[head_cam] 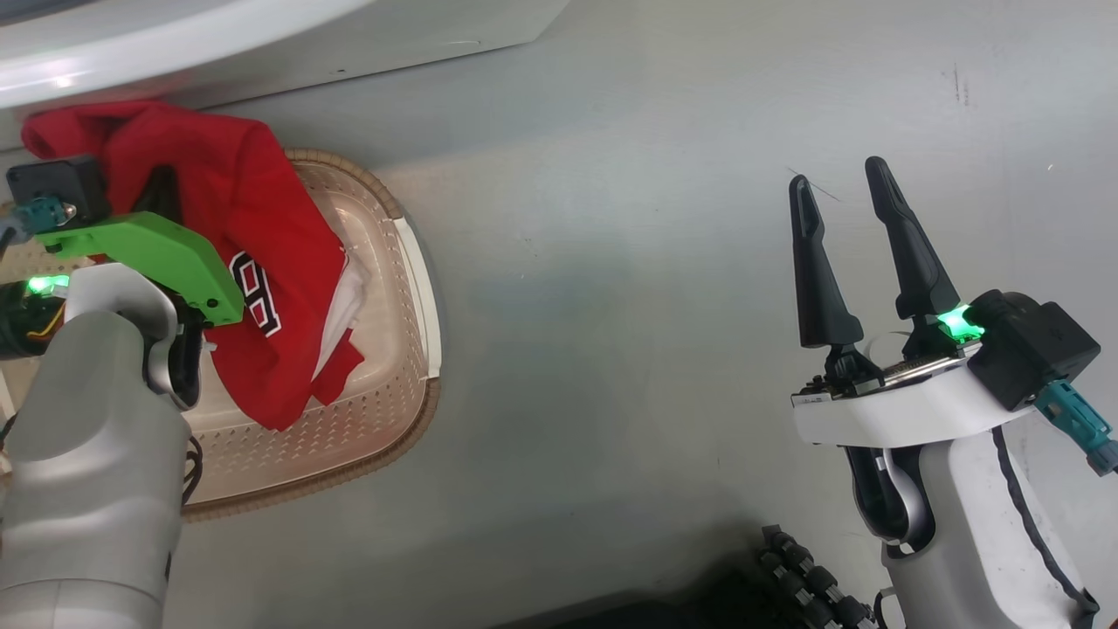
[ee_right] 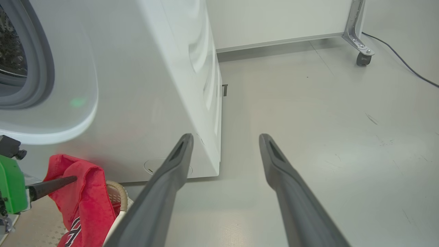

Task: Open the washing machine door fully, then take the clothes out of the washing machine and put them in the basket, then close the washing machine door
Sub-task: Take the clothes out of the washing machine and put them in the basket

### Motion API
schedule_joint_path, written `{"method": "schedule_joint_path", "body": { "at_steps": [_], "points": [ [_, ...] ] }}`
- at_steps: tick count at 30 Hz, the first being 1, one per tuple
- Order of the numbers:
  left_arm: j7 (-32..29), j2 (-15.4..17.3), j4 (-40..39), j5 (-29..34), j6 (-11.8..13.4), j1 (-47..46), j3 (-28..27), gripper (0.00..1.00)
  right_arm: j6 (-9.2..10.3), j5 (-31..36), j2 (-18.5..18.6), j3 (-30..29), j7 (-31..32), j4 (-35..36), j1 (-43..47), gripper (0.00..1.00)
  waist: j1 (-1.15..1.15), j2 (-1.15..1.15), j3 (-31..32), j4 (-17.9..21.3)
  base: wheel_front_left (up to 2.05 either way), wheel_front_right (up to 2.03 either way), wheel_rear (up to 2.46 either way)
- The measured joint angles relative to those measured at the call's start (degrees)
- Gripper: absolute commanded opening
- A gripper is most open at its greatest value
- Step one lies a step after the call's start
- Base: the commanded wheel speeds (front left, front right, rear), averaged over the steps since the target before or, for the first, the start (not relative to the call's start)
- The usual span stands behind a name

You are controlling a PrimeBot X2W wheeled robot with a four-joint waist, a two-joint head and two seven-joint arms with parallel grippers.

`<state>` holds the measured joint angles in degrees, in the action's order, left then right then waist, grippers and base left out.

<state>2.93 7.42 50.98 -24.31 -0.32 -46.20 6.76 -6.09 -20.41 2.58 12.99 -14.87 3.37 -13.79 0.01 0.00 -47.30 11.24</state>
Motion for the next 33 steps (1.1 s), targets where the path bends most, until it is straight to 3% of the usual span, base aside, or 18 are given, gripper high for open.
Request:
{"method": "schedule_joint_path", "body": {
  "at_steps": [13,26,33],
  "points": [
    [10.83,-0.38,-1.12,0.79,-0.04,0.14,-0.1,0.0,-0.32,-0.44,0.0,-0.64,0.0,0.07,-0.18,1.0,0.0,0.0,-0.62,-1.03,0.0,0.0,0.0],
    [11.79,-3.21,-6.55,2.77,-0.56,4.77,1.15,0.0,-0.33,-0.05,0.03,-2.27,0.0,-0.34,-0.19,1.0,0.0,0.0,0.52,-3.13,0.0,0.0,0.0],
    [11.77,-4.12,-14.63,5.32,-0.56,6.49,1.45,0.0,-0.34,0.92,0.03,-2.89,0.0,-0.86,-0.12,1.0,-0.01,0.0,1.88,-4.58,0.0,0.0,0.0]
  ]
}}
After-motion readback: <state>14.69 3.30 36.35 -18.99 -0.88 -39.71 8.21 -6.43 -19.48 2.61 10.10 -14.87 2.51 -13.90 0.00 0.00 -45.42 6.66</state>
